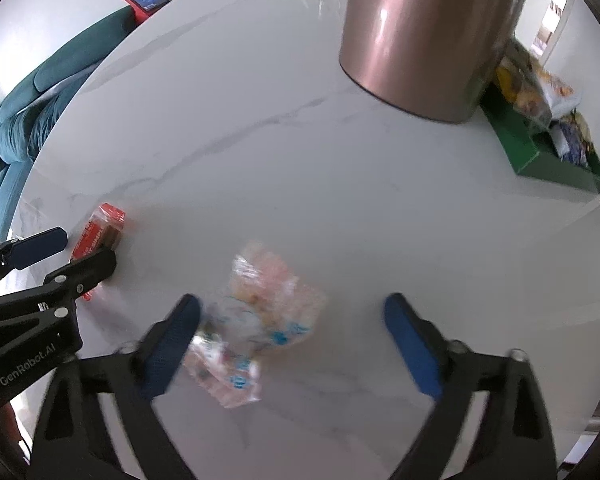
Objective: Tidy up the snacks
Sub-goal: 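Grasp the red bar with left tool while right tool grasps pink candy packet, then carry the red bar with left tool while right tool carries candy to tray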
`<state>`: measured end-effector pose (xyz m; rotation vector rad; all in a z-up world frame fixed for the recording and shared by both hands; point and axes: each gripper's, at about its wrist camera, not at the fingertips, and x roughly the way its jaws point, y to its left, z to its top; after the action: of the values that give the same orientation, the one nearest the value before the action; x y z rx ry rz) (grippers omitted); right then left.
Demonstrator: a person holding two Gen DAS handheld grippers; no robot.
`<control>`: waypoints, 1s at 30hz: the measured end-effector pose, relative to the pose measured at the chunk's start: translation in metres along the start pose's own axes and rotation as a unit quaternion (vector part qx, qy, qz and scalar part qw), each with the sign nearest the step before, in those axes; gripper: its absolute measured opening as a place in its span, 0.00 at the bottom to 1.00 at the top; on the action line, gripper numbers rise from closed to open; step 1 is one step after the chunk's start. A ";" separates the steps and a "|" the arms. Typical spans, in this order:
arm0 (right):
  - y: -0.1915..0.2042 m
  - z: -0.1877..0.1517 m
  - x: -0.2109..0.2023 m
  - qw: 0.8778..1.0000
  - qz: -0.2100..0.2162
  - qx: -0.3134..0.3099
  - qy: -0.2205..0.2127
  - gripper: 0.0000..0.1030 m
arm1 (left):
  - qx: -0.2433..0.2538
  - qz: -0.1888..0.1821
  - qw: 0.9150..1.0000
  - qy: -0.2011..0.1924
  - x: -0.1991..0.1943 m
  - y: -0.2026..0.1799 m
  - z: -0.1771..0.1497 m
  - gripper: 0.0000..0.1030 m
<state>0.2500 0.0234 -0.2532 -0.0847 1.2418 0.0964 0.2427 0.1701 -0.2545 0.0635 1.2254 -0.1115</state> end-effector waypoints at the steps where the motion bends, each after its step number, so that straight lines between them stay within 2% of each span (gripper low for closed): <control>1: 0.001 0.000 0.000 1.000 0.000 -0.002 0.000 1.00 | 0.000 0.000 1.000 0.000 0.000 0.000 0.000 0.51; 4: 0.003 -0.001 -0.001 1.000 0.002 -0.006 -0.002 1.00 | 0.000 0.001 1.000 0.000 -0.002 0.001 0.003 0.49; 6: 0.003 -0.005 -0.004 1.000 0.004 -0.010 -0.005 1.00 | -0.003 0.002 1.000 -0.001 -0.004 0.001 0.002 0.45; 7: 0.002 -0.007 -0.007 1.000 0.005 -0.014 -0.008 1.00 | -0.004 0.003 1.000 -0.002 -0.005 0.001 0.001 0.39; 8: 0.005 -0.008 -0.008 1.000 0.007 -0.019 -0.011 0.92 | -0.004 0.004 1.000 -0.002 -0.006 0.000 0.001 0.31; 9: 0.008 -0.009 -0.010 1.000 0.011 -0.025 -0.014 0.72 | -0.005 0.005 1.000 -0.001 -0.007 0.000 0.001 0.28; 11: 0.009 -0.008 -0.011 0.999 0.015 -0.032 -0.015 0.53 | -0.006 0.005 1.000 0.000 -0.007 0.000 0.000 0.21; 15: 0.005 -0.006 -0.011 0.999 0.027 -0.040 -0.019 0.42 | -0.010 0.005 1.000 -0.001 -0.008 0.001 -0.001 0.20; 20: -0.006 -0.006 -0.012 0.998 0.057 -0.025 -0.019 0.34 | -0.009 -0.003 1.000 -0.001 -0.008 -0.001 -0.001 0.19; 24: -0.016 -0.010 -0.017 0.998 0.062 -0.021 -0.023 0.33 | -0.010 -0.010 1.000 -0.005 -0.011 -0.002 0.002 0.19; 30: -0.028 -0.014 -0.030 0.997 0.066 -0.009 -0.030 0.33 | 0.013 -0.018 1.000 -0.017 -0.026 -0.027 0.005 0.19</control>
<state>0.2303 -0.0069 -0.2293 -0.0158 1.1853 0.2226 0.2360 0.1440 -0.2281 0.0624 1.1909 -0.1588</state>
